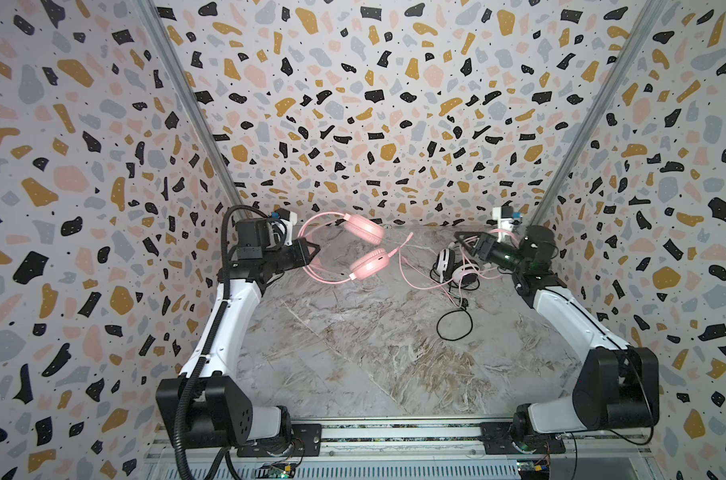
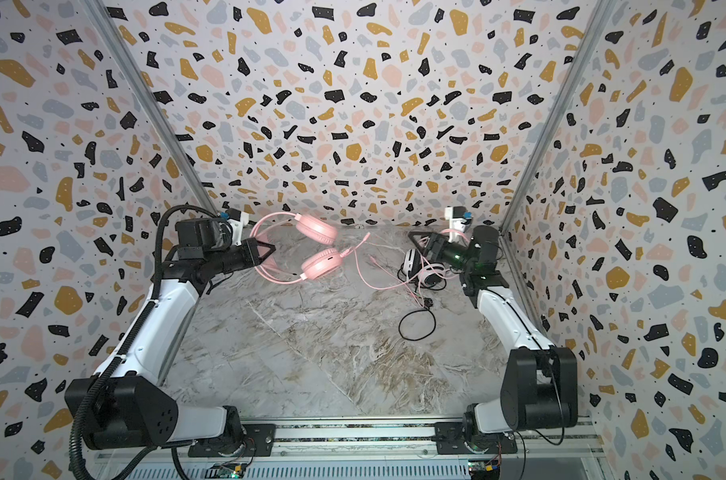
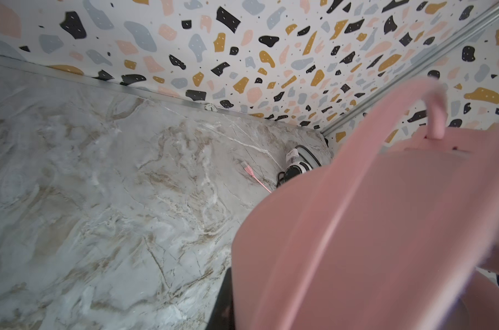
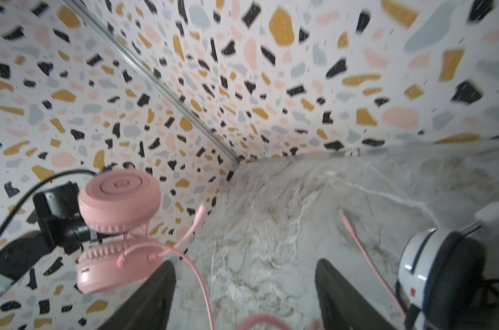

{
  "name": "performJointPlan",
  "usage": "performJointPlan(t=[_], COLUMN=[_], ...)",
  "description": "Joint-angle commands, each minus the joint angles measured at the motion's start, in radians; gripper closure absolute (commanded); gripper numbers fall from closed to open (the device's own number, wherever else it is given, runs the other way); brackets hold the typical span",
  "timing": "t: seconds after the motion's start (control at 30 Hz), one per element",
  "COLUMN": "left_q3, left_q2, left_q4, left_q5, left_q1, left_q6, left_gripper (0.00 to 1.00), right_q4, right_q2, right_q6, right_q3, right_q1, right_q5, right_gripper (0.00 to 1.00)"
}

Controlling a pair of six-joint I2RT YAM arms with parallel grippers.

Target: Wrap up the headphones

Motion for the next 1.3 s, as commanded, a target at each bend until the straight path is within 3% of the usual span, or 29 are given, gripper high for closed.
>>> performJointPlan(t=[0.0,0.07,0.13,0.17,0.2,0.27,0.3,0.53,0.67,0.73,0.77,0.83,0.87,0.9,0.93,0.97,1.07,1.17,1.27], left_q3=[0.039,0.043,0.047,0.041,0.033,0.01,-0.009,-0.034,-0.002,0.001,0.007,0.029,0.036,0.037,0.035,0.029,0.023,0.03,0.004], left_q2=[-0.05,-0.061,-0.069,-0.073,-0.074,-0.071,-0.07,-0.096,-0.097,-0.093,-0.092,-0.08,-0.076,-0.073,-0.069,-0.066,-0.06,-0.061,-0.069], left_q4=[0.172,0.228,0.252,0.272,0.29,0.334,0.353,0.297,0.273,0.304,0.316,0.315,0.323,0.337,0.35,0.363,0.369,0.332,0.355], left_q5=[0.002,-0.016,-0.054,-0.067,-0.071,-0.054,-0.04,-0.053,-0.079,-0.081,-0.084,-0.096,-0.096,-0.091,-0.089,-0.082,-0.079,-0.102,-0.112], left_q1=[0.052,0.09,0.125,0.137,0.146,0.146,0.146,0.146,0.147,0.147,0.148,0.148,0.148,0.148,0.146,0.147,0.148,0.148,0.148], left_q6=[-0.119,-0.177,-0.207,-0.224,-0.242,-0.269,-0.285,-0.227,-0.206,-0.227,-0.235,-0.231,-0.234,-0.243,-0.249,-0.259,-0.258,-0.218,-0.223], left_gripper=[1.0,1.0,1.0,1.0,1.0,1.0,1.0,1.0,1.0,1.0,1.0,1.0,1.0,1.0,1.0,1.0,1.0,1.0,1.0], right_q4=[-0.232,-0.262,-0.061,0.229,0.669,1.422,1.536,1.514,1.337,1.067,0.795,-0.054,-0.405,-0.601,-0.683,-0.729,-0.911,-1.129,-1.257], right_q2=[0.049,0.07,0.101,0.122,0.155,0.296,0.356,0.406,0.397,0.342,0.292,0.199,0.181,0.183,0.191,0.201,0.256,0.298,0.287], right_q6=[-0.122,-0.115,0.074,0.292,0.601,1.147,1.301,1.267,1.117,0.919,0.745,0.173,-0.075,-0.207,-0.26,-0.292,-0.397,-0.485,-0.516], right_q3=[0.015,0.006,-0.067,-0.143,-0.225,-0.238,-0.192,-0.134,-0.221,-0.265,-0.267,-0.138,-0.023,0.066,0.109,0.13,0.219,0.323,0.372], right_q1=[0.1,0.111,0.094,0.09,0.088,0.085,0.092,0.172,0.178,0.18,0.181,0.187,0.213,0.25,0.269,0.27,0.257,0.298,0.335], right_q5=[-0.009,-0.032,-0.232,-0.357,-0.413,-0.428,-0.457,-0.512,-0.5,-0.484,-0.458,-0.271,-0.051,0.15,0.254,0.288,0.292,0.459,0.506], right_gripper=[0.21,0.2,0.19,0.19,0.19,0.19,0.19,0.2,0.23,0.24,0.24,0.21,0.18,0.16,0.15,0.14,0.14,0.13,0.13])
